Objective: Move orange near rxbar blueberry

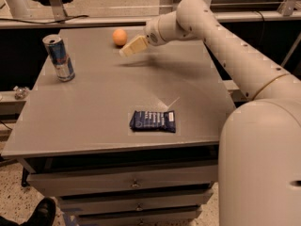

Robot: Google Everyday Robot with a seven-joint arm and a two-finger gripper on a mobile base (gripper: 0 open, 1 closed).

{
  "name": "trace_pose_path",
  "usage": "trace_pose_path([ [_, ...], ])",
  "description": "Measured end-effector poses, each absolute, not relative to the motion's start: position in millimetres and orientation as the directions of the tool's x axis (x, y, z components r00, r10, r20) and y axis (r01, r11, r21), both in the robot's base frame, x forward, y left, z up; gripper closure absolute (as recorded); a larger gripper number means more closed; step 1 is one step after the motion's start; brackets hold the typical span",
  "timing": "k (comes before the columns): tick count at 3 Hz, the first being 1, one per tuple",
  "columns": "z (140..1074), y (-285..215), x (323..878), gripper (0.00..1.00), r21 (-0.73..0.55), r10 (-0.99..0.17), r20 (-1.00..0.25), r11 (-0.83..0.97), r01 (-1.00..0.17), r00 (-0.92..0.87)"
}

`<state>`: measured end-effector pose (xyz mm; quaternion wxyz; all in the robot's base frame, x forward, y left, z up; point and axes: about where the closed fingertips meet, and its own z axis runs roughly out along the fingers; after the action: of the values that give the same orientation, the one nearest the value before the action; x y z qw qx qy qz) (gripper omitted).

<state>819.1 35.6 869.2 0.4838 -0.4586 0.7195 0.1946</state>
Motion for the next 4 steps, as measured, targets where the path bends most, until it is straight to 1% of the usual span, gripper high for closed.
trace_pose_path([
  [1, 862.7, 48.1, 853.9, 0.00, -0.099, -0.380, -0.914, 0.550, -0.829, -0.143],
  [2, 858.1, 62.7, 877.6, 0.00, -0.066, -0.333, -0.930, 0.573, -0.817, -0.159],
  [3, 853.6, 71.5, 895.6, 0.16, -0.058, -0.322, -0.931, 0.592, -0.804, -0.171],
  [4, 849.8, 74.5, 905.0, 0.39, -0.056, -0.323, -0.928, 0.609, -0.791, -0.183],
])
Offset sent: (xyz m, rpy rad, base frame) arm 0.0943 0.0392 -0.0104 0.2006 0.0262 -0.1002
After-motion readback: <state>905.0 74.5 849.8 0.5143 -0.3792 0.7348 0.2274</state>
